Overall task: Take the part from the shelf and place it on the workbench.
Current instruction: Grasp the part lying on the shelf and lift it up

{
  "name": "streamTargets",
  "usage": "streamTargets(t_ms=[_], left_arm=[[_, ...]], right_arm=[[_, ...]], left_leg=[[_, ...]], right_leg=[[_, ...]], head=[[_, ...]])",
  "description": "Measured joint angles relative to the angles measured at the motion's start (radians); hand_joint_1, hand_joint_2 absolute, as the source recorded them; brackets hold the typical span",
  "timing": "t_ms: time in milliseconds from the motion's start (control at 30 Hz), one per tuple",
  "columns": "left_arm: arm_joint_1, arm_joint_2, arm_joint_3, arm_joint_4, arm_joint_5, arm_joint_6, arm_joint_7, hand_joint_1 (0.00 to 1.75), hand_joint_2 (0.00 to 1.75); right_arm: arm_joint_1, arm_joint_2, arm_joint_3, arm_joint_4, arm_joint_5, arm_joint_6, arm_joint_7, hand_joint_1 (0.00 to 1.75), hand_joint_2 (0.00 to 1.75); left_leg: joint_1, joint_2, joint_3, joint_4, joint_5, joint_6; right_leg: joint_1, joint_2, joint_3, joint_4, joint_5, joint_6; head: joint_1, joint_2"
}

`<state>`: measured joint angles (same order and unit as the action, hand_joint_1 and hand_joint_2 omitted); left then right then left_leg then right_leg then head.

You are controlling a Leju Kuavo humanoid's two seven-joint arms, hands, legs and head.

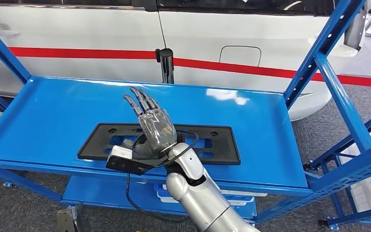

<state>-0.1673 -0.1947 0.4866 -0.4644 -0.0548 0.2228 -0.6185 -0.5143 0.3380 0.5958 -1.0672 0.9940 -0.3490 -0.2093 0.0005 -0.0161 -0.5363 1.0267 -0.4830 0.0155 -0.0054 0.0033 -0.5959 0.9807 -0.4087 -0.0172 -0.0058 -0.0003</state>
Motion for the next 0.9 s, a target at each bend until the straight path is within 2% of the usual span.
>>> streamTargets(t_ms=[67, 133, 167, 200, 233, 300, 333, 367, 433, 667, 700, 767, 800, 833, 900], left_arm=[[0.009, 0.023, 0.011, 0.052, -0.02, 0.096, 0.116, 0.0, 0.0], [0.037, 0.05, 0.022, 0.104, -0.04, 0.162, 0.225, 0.0, 0.0], [0.055, 0.063, 0.026, 0.125, -0.051, 0.185, 0.282, 0.0, 0.0], [0.071, 0.072, 0.028, 0.142, -0.064, 0.207, 0.342, 0.0, 0.0], [0.083, 0.08, 0.03, 0.158, -0.079, 0.229, 0.408, 0.0, 0.0], [0.094, 0.09, 0.03, 0.182, -0.112, 0.265, 0.544, 0.0, 0.0], [0.096, 0.091, 0.03, 0.192, -0.125, 0.277, 0.604, 0.0, 0.0], [0.097, 0.092, 0.03, 0.2, -0.133, 0.284, 0.647, 0.0, 0.0], [0.097, 0.092, 0.03, 0.208, -0.139, 0.288, 0.68, 0.0, 0.0], [0.097, 0.092, 0.03, 0.208, -0.139, 0.288, 0.682, 0.0, 0.0], [0.098, 0.092, 0.03, 0.209, -0.14, 0.288, 0.684, 0.0, 0.0], [0.104, 0.091, 0.028, 0.217, -0.149, 0.286, 0.728, 0.0, 0.0], [0.108, 0.089, 0.027, 0.224, -0.153, 0.282, 0.764, 0.0, 0.0], [0.112, 0.086, 0.026, 0.232, -0.157, 0.278, 0.802, 0.0, 0.0], [0.114, 0.082, 0.026, 0.241, -0.159, 0.274, 0.837, 0.0, 0.0]], right_arm=[[0.001, 0.001, 0.008, -0.01, 0.0, 0.011, -0.01, 0.0, 1.75], [0.014, 0.0, 0.015, -0.033, -0.002, 0.026, -0.012, 0.0, 1.75], [0.024, 0.0, 0.018, -0.05, -0.003, 0.036, -0.011, 0.0, 1.75], [0.035, 0.0, 0.022, -0.068, -0.004, 0.046, -0.01, 0.0, 1.75], [0.046, -0.001, 0.026, -0.088, -0.006, 0.055, -0.009, 0.0, 1.75], [0.062, -0.004, 0.035, -0.134, -0.009, 0.073, -0.008, 0.0, 1.75], [0.067, -0.006, 0.04, -0.158, -0.012, 0.081, -0.008, 0.0, 1.75], [0.07, -0.008, 0.043, -0.177, -0.014, 0.086, -0.008, 0.0, 1.75], [0.073, -0.01, 0.046, -0.193, -0.016, 0.091, -0.008, 0.0, 1.75], [0.073, -0.01, 0.047, -0.195, -0.017, 0.091, -0.008, 0.0, 1.75], [0.074, -0.01, 0.047, -0.196, -0.017, 0.091, -0.008, 0.0, 1.75], [0.087, -0.017, 0.053, -0.235, -0.021, 0.104, -0.008, 0.0, 1.75], [0.099, -0.026, 0.059, -0.278, -0.027, 0.118, -0.01, 0.0, 1.75], [0.124, -0.041, 0.072, -0.352, -0.035, 0.142, -0.015, 0.0, 1.75], [0.191, -0.083, 0.109, -0.515, -0.04, 0.204, -0.028, 0.0, 1.75]], left_leg=[[0.005, 0.003, -0.039, 0.082, -0.044, -0.013], [0.014, 0.006, -0.113, 0.205, -0.102, -0.029], [0.02, 0.007, -0.146, 0.248, -0.116, -0.037], [0.026, 0.009, -0.165, 0.26, -0.112, -0.043], [0.032, 0.011, -0.166, 0.236, -0.088, -0.049], [0.044, 0.014, -0.117, 0.103, -0.003, -0.061], [0.048, 0.016, -0.092, 0.035, 0.026, -0.064], [0.051, 0.017, -0.074, -0.013, 0.042, -0.065], [0.052, 0.018, -0.067, -0.042, 0.035, -0.061], [0.052, 0.017, -0.067, -0.04, 0.031, -0.059], [0.052, 0.018, -0.069, -0.036, 0.024, -0.056], [0.05, 0.018, -0.062, -0.03, 0.031, -0.044], [0.047, 0.017, -0.058, -0.029, 0.038, -0.039], [0.04, 0.014, -0.053, -0.03, 0.048, -0.033], [0.025, 0.009, -0.052, -0.03, 0.045, -0.022]], right_leg=[[-0.008, -0.001, 0.021, -0.013, -0.002, -0.009], [-0.008, 0.004, 0.027, -0.015, -0.007, -0.015], [-0.009, 0.007, 0.027, -0.014, -0.009, -0.016], [-0.011, 0.01, 0.028, -0.014, -0.012, -0.014], [-0.013, 0.011, 0.03, -0.013, -0.015, -0.01], [-0.019, 0.011, 0.037, -0.01, -0.024, 0.003], [-0.018, 0.01, 0.039, -0.006, -0.029, 0.011], [-0.017, 0.009, 0.04, -0.001, -0.034, 0.018], [-0.013, 0.008, 0.039, 0.006, -0.038, 0.024], [-0.013, 0.008, 0.038, 0.007, -0.038, 0.025], [-0.013, 0.008, 0.038, 0.006, -0.039, 0.026], [-0.007, 0.006, 0.035, 0.005, -0.045, 0.036], [-0.004, 0.005, 0.036, 0.001, -0.048, 0.037], [-0.003, 0.003, 0.037, -0.002, -0.05, 0.038], [-0.008, 0.0, 0.047, -0.009, -0.05, 0.043]], head=[[-0.001, 0.0], [-0.003, 0.0], [-0.003, 0.0], [-0.003, 0.0], [-0.003, 0.0], [-0.003, 0.0], [-0.005, 0.0], [-0.006, 0.0], [-0.009, 0.0], [-0.01, 0.0], [-0.01, 0.0], [-0.008, 0.0], [-0.005, 0.0], [-0.001, 0.0], [0.003, 0.0]])
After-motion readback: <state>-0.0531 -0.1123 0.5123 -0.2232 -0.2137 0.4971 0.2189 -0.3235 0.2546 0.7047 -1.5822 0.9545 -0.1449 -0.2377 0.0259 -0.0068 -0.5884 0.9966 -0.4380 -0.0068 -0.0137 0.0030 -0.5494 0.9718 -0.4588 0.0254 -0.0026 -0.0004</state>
